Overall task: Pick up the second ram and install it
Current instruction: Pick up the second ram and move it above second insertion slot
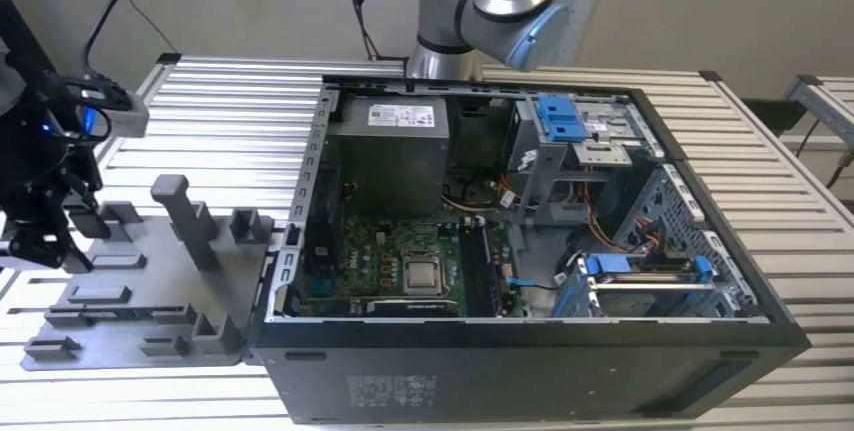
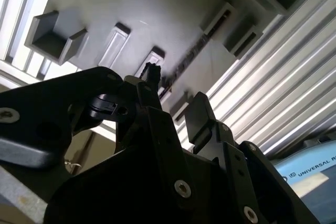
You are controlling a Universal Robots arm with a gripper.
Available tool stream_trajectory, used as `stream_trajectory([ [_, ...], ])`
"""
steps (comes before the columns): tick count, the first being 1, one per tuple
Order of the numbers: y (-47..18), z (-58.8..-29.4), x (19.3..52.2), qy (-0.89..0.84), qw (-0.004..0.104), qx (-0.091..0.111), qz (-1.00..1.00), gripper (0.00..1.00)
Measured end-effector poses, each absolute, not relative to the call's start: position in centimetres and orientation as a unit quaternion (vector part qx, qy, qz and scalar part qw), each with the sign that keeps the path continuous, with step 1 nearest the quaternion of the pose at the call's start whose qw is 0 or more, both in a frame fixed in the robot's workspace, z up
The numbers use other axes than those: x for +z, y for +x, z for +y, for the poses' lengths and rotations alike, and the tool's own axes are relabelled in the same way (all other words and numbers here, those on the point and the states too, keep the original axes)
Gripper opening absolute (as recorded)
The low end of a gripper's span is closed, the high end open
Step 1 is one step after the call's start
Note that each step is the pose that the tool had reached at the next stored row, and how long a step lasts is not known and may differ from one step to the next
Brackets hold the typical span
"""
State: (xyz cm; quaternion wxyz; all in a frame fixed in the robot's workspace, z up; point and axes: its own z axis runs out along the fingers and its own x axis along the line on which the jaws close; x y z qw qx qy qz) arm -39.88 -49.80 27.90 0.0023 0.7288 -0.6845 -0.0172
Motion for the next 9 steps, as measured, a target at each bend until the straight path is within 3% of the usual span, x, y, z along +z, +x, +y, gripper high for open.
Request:
stream_trajectory([
  [9, -39.88, -49.9, 26.93, 0.729, 0.001, -0.016, -0.684, 0.48],
])
